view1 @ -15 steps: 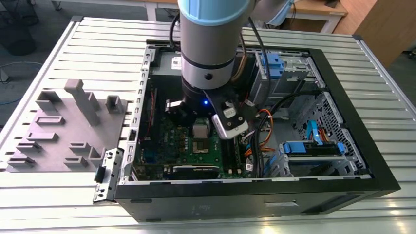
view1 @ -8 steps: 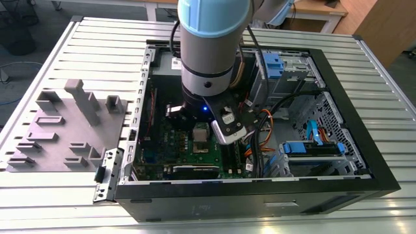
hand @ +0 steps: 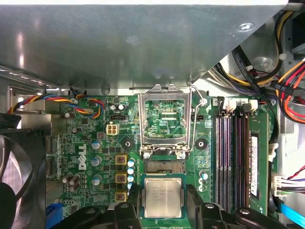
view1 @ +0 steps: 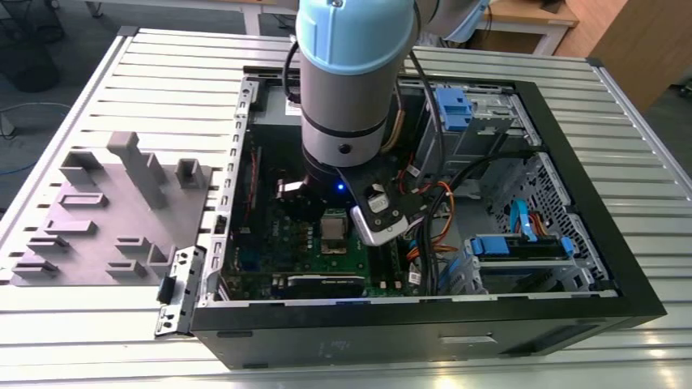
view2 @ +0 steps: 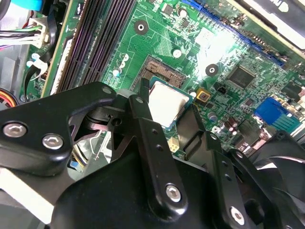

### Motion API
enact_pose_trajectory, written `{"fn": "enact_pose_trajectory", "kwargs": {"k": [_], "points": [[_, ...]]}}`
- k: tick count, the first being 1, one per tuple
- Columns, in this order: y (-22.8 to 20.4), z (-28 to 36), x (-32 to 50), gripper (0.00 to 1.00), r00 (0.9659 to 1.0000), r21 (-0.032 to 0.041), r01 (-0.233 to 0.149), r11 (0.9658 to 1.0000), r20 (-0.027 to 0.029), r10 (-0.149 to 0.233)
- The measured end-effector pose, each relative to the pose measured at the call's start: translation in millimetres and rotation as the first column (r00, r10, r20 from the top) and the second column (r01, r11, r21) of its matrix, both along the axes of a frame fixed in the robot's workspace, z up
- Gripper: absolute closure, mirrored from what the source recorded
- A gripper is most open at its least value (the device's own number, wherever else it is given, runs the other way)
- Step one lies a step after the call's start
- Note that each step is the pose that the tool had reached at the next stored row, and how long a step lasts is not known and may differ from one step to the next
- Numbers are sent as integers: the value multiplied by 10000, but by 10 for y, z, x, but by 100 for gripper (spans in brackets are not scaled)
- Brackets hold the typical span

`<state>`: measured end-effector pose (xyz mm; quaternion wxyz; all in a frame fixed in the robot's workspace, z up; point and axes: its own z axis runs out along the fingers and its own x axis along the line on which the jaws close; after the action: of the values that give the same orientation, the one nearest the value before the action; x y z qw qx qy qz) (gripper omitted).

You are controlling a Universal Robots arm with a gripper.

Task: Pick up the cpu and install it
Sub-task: 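Place the cpu into insertion slot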

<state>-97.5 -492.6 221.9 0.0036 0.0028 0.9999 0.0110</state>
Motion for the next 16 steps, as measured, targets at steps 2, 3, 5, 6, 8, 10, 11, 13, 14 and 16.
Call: {"fn": "enact_pose_trajectory", "kwargs": {"k": [2, 3, 5, 6, 8, 10, 11, 13, 14, 16], "points": [[0, 0, 0, 53, 10000, 0, 0, 10000, 0, 0], [0, -1, 0, 53, 10000, 0, 0, 10000, 0, 0], [0, -1, 0, 53, 10000, 0, 0, 10000, 0, 0], [0, -1, 0, 53, 10000, 1, 0, 10000, 0, 0], [0, -4, 0, 53, 10000, 2, 0, 10000, 1, 0], [1, -17, 0, 53, 10000, 3, 0, 10000, 1, 0], [0, -26, 0, 53, 10000, 0, -1, 10000, 0, 1], [0, -48, 0, 53, 10000, 1, 0, 10000, -1, 0], [0, -58, 0, 53, 10000, 1, 0, 10000, -1, 0], [0, -84, 0, 53, 10000, 0, 0, 10000, -2, 0]]}}
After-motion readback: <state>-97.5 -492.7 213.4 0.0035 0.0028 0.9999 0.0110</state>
